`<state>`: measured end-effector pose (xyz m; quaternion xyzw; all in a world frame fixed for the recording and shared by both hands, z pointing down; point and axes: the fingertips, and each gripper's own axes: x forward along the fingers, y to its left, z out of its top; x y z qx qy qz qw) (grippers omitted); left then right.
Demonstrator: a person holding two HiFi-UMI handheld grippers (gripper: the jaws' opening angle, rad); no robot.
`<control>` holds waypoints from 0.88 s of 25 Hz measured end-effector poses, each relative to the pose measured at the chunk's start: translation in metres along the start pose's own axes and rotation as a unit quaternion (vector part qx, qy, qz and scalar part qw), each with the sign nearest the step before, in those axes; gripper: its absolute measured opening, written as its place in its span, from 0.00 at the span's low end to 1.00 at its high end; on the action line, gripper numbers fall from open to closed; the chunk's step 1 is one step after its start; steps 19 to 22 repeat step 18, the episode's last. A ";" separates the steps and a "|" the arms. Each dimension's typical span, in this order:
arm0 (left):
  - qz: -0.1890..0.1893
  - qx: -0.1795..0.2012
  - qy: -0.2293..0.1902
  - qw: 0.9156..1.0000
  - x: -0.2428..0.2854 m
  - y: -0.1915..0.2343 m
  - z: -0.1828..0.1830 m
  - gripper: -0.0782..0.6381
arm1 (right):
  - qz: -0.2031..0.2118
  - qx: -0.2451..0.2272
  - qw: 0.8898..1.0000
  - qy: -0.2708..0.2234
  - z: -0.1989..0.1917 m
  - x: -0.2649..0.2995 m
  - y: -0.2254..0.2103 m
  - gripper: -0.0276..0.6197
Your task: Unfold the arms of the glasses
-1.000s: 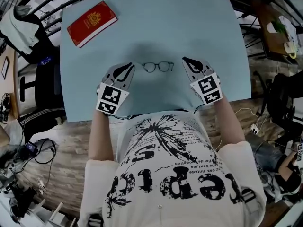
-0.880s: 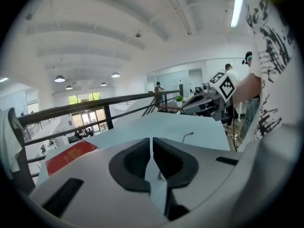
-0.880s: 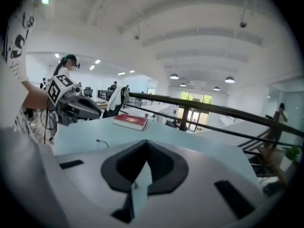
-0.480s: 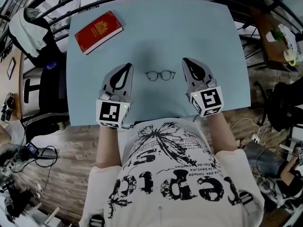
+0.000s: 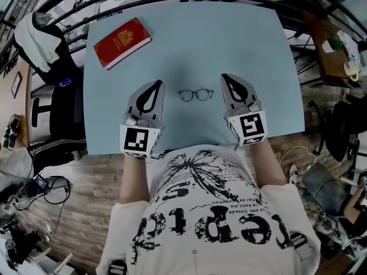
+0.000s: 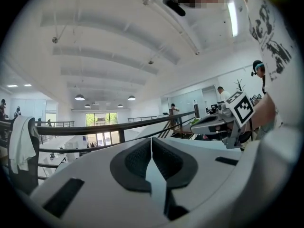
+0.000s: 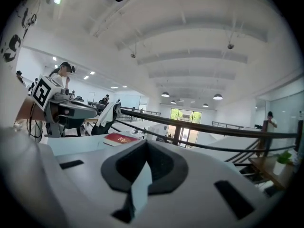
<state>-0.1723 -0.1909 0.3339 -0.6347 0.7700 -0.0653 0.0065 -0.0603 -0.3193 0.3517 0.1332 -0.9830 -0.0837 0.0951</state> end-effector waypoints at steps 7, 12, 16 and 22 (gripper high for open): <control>-0.004 0.006 -0.002 1.000 0.005 -0.001 0.002 0.14 | -0.001 -0.015 1.000 -0.015 0.007 0.001 0.004 0.05; 0.005 0.008 -0.009 1.000 0.007 0.005 0.005 0.14 | -0.008 -0.006 1.000 -0.011 0.004 0.002 -0.003 0.05; 0.005 0.007 -0.008 1.000 0.010 0.005 0.003 0.14 | -0.013 0.002 1.000 -0.009 0.001 0.003 -0.008 0.05; 0.005 0.006 -0.007 1.000 0.012 0.006 0.002 0.14 | -0.014 0.004 1.000 -0.008 -0.001 0.005 -0.010 0.05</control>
